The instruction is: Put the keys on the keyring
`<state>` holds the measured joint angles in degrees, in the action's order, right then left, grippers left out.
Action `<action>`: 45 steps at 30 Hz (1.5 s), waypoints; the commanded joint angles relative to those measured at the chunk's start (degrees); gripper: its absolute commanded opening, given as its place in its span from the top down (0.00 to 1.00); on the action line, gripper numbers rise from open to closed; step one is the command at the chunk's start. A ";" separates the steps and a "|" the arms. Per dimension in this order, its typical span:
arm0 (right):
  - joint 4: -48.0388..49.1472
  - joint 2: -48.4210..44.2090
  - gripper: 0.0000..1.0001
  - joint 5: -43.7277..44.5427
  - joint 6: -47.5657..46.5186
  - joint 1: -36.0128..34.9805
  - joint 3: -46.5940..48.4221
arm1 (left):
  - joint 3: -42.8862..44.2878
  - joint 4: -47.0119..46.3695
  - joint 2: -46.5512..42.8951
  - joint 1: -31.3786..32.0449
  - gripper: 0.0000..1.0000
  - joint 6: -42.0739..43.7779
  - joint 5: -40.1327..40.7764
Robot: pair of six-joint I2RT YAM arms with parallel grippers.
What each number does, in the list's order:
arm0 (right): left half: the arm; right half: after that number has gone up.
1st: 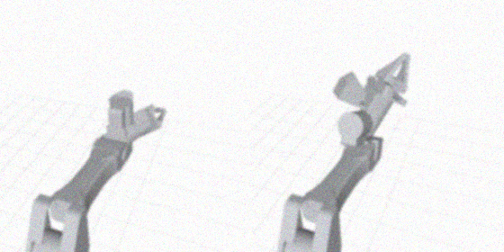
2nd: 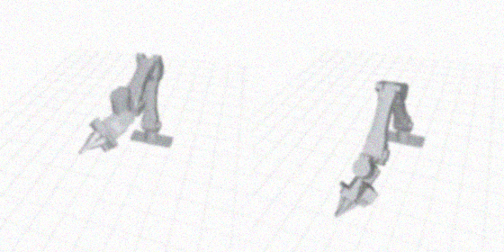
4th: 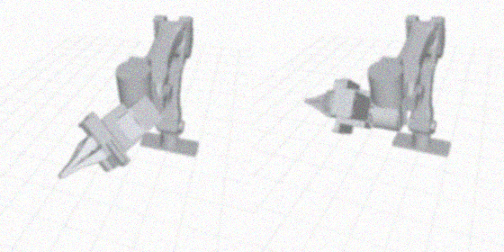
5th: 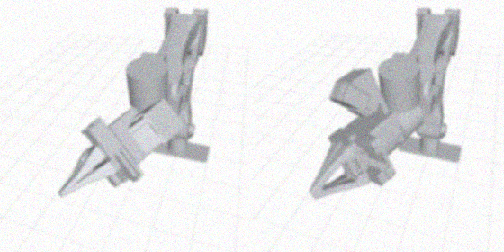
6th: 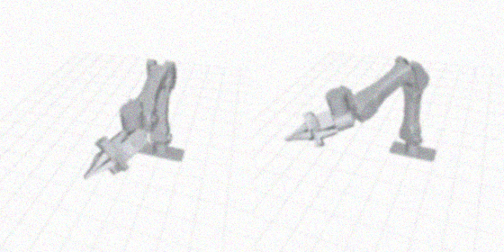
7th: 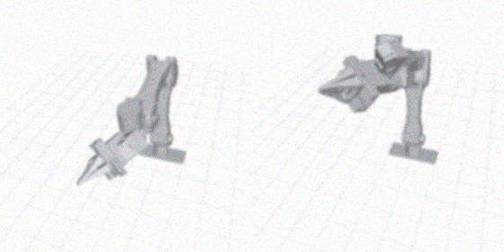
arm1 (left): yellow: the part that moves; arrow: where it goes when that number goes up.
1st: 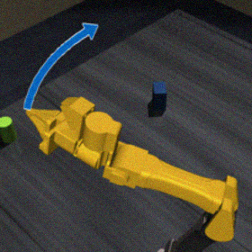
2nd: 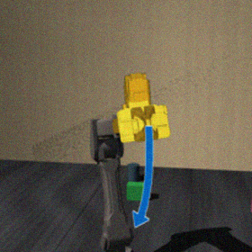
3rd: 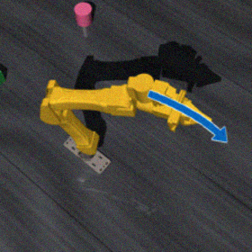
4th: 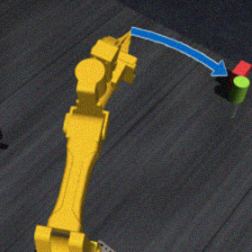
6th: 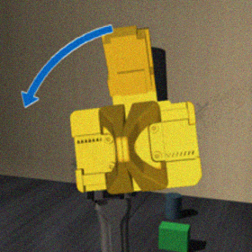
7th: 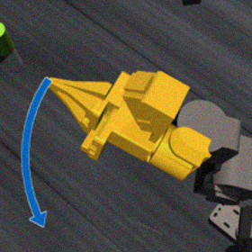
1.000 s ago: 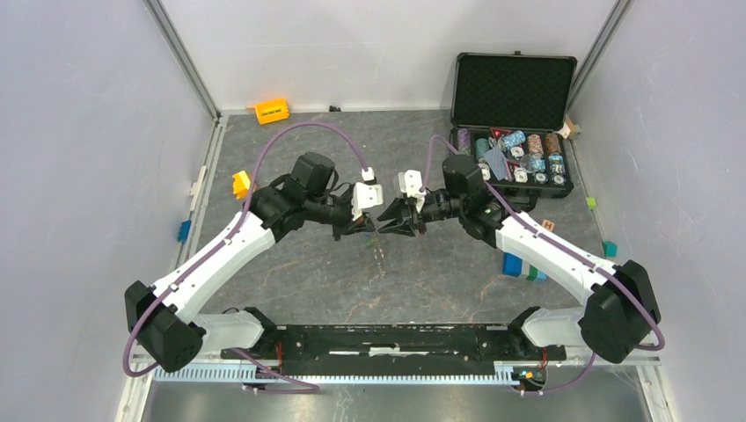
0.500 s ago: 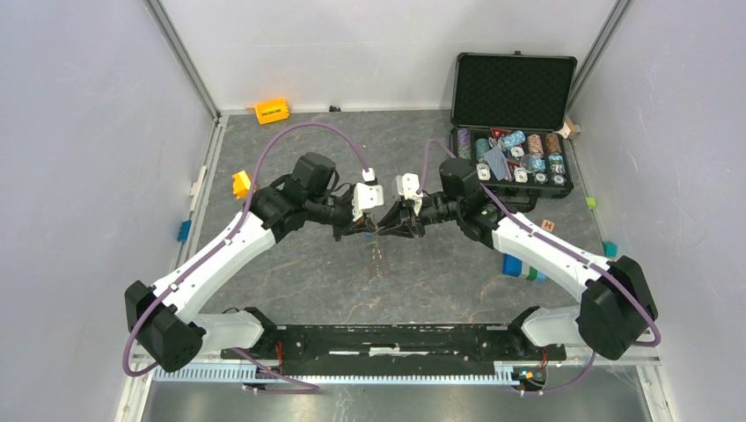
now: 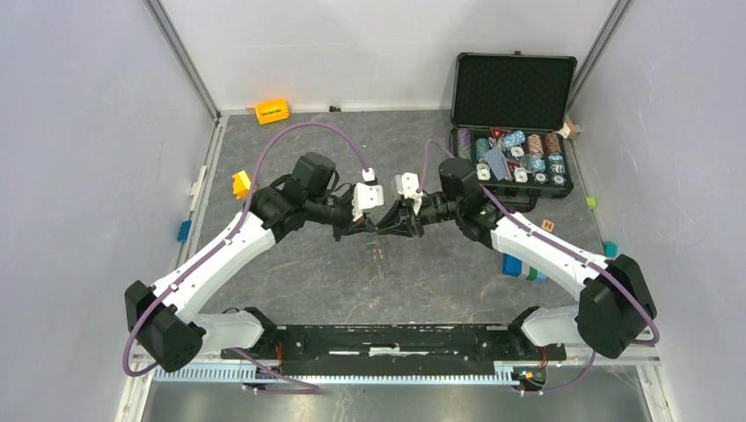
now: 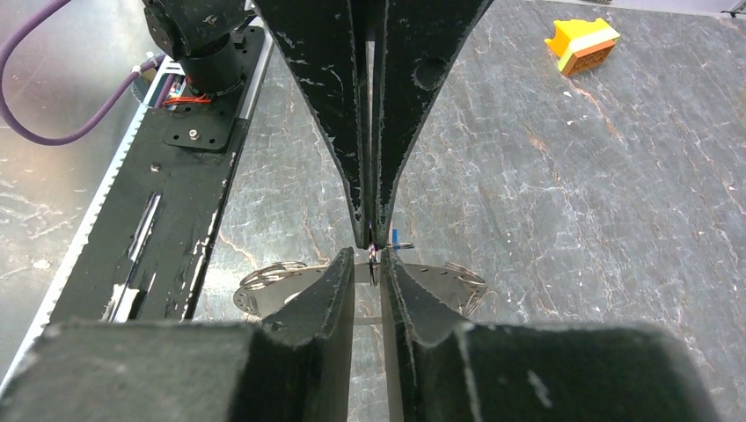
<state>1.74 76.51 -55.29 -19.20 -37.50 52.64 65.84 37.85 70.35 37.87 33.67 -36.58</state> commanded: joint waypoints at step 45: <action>19.94 -2.16 1.00 -8.42 22.59 4.94 0.97 | -16.70 -31.05 -5.22 -8.38 0.59 3.61 -24.18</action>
<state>14.39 75.96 -61.56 -1.52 -32.93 52.62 49.84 11.79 64.34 29.69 34.17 -57.74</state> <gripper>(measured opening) 0.006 0.456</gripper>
